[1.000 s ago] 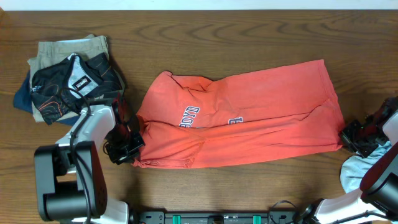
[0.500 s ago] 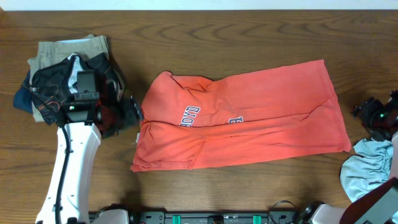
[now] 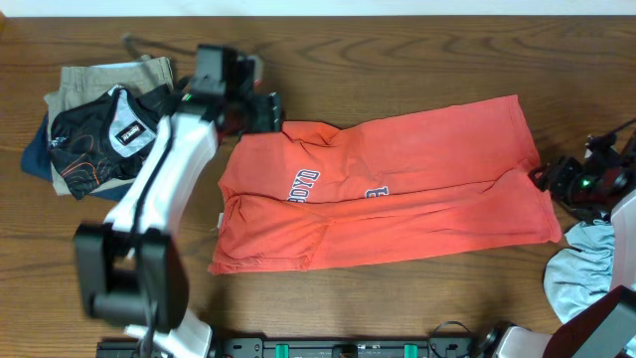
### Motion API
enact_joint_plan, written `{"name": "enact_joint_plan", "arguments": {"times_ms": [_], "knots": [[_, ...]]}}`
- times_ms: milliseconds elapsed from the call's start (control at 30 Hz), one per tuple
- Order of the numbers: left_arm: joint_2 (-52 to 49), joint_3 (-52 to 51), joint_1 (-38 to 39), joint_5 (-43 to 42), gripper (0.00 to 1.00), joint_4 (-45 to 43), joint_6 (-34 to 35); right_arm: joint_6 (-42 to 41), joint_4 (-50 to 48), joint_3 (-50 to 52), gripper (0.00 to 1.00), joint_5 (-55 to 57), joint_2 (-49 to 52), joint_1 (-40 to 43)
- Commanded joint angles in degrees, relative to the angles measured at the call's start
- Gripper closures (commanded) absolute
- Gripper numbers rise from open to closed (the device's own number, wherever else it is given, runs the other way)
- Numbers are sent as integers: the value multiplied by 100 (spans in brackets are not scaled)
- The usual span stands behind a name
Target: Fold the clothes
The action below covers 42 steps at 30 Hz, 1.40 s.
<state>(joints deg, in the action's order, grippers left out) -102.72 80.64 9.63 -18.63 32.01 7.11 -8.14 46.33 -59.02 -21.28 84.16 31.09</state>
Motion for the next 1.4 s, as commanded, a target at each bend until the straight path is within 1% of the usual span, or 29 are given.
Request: {"name": "enact_joint_plan", "arguments": {"times_ms": [0,67,200,400,533,900,933,967,1000,1033,1067,1167,1233,1367], "knots": [[-608,710,181,280,25,22,-439,184,90,-44,41,216,-26,-195],[-957,1001,295,629,25,20,-597,186,138,-44,41,315,-26,-232],[-1429,1141,450,651,25,-92,-1047,184,173,-44,40,343,-26,-229],[-1871,1141,542,649,25,-262,-1060,184,223,-44,41,350,-26,-229],[-2000,1137,546,682,25,-254,-1185,184,234,-44,41,350,-26,-229],[-2354,1058,562,776,25,-208,-1180,184,254,-44,42,350,-26,-229],[-2354,1032,562,776,30,-208,-1180,184,254,-44,42,350,-26,-229],[-2354,1005,562,776,37,-208,-1180,184,254,-44,42,348,-26,-229],[-2354,992,564,776,47,-184,-1178,181,254,-44,43,350,-26,-229],[-2354,990,562,776,60,-155,-1178,184,254,-44,44,350,-26,-229],[-2354,990,562,776,71,-122,-1178,181,254,-44,45,348,-26,-229],[-2352,990,562,776,91,-83,-1178,181,236,-44,52,348,-26,-229],[-2317,992,557,776,94,-63,-1121,181,214,-44,57,350,-26,-229],[-2135,1097,533,778,93,-59,-887,181,66,-44,62,354,-26,-229]]}}
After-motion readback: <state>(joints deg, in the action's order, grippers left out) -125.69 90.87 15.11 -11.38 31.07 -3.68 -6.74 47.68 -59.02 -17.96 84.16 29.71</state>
